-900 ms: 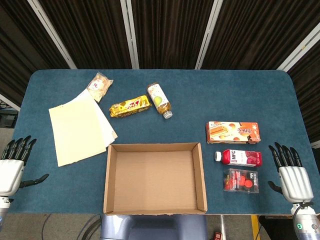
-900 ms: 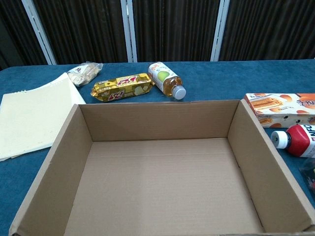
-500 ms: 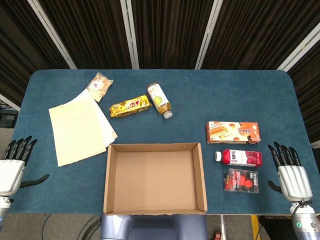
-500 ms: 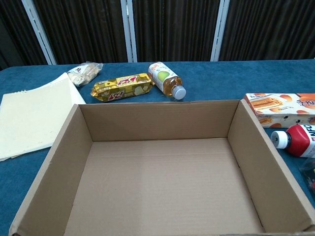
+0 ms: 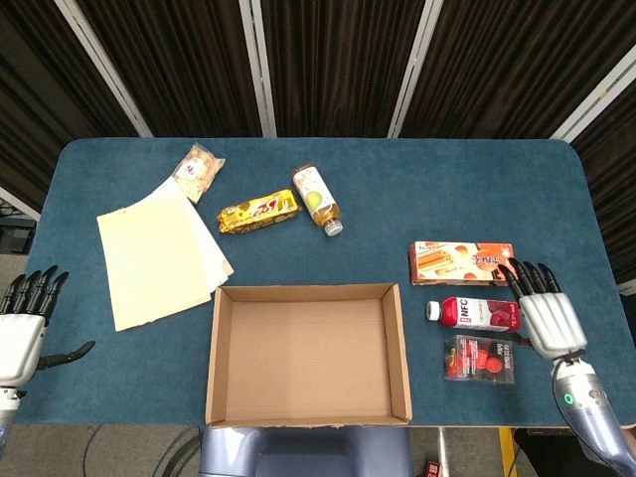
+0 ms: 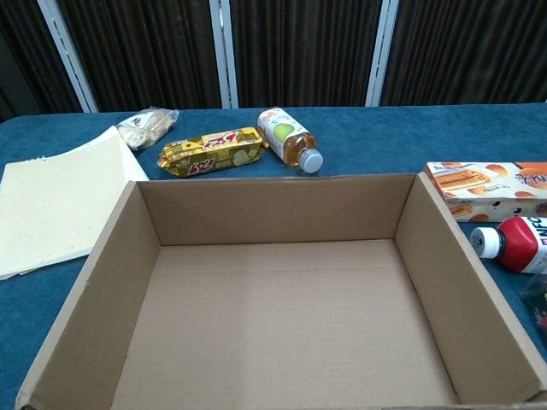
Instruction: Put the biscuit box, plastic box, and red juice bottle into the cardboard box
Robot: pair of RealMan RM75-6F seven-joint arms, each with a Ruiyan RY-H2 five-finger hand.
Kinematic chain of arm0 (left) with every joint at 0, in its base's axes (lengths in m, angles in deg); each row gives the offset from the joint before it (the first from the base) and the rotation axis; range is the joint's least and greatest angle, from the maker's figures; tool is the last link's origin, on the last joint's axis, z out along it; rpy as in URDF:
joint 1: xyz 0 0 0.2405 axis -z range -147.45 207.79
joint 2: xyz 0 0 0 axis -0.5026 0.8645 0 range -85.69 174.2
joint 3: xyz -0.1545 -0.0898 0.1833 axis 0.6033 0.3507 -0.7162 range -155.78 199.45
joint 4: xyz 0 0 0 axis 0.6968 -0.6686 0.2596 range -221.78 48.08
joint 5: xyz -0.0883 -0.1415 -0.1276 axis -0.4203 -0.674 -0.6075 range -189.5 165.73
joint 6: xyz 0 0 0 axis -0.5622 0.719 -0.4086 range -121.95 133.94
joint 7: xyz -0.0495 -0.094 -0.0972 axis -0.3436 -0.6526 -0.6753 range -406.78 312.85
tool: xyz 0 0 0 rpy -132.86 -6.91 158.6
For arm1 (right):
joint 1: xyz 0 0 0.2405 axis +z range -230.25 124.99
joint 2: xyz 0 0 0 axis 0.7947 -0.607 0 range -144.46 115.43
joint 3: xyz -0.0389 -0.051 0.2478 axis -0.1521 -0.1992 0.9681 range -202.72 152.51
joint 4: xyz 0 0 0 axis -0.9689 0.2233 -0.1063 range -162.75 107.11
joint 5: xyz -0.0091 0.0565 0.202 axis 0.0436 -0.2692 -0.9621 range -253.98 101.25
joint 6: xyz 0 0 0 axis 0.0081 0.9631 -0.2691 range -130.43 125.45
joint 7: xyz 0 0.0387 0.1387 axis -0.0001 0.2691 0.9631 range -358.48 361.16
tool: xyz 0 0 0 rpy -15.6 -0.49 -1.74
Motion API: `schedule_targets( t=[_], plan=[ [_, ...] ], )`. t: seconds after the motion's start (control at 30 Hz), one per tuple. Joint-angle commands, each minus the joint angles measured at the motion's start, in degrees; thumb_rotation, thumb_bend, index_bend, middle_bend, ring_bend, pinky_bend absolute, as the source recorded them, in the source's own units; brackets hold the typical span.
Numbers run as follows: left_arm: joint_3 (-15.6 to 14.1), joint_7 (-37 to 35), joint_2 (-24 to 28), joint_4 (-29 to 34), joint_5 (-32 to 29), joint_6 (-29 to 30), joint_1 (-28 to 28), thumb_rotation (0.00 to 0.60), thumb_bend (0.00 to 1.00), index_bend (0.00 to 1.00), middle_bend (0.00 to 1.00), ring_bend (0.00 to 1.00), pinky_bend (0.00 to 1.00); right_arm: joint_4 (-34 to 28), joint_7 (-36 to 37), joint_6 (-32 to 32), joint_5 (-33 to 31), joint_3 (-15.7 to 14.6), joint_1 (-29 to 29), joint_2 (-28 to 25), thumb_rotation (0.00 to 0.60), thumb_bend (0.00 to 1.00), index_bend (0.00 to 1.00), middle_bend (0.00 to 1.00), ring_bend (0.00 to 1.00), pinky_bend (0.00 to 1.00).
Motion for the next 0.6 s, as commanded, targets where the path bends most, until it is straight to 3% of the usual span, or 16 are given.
schedule_targets(
  t=[0.03,0.3,0.6],
  plan=[
    [0.09,1.22,-0.59,-0.19,-0.15,0.05,0.11,0.422,0.05,0.00,0.00,0.00,0.00,3.23,-2.04,-8.25,-4.07,2.55,6.24,0.67,0.600,0.09,0.00,0.00,0.00,0.00],
    [0.60,4.05,-2.30,-1.24,-2.17,-1.49,0.63,0.423,0.06,0.00,0.00,0.00,0.00,11.13,-3.70,-19.38,-8.05,3.28,13.70,3.38,0.600,0.09,0.00,0.00,0.00,0.00],
    [1.30,5.50,-3.63,-2.59,-4.88,-4.10,1.57,0.421,0.05,0.00,0.00,0.00,0.00,20.53,-4.83,-27.59,-12.25,2.70,18.84,8.21,0.600,0.09,0.00,0.00,0.00,0.00]
  ],
)
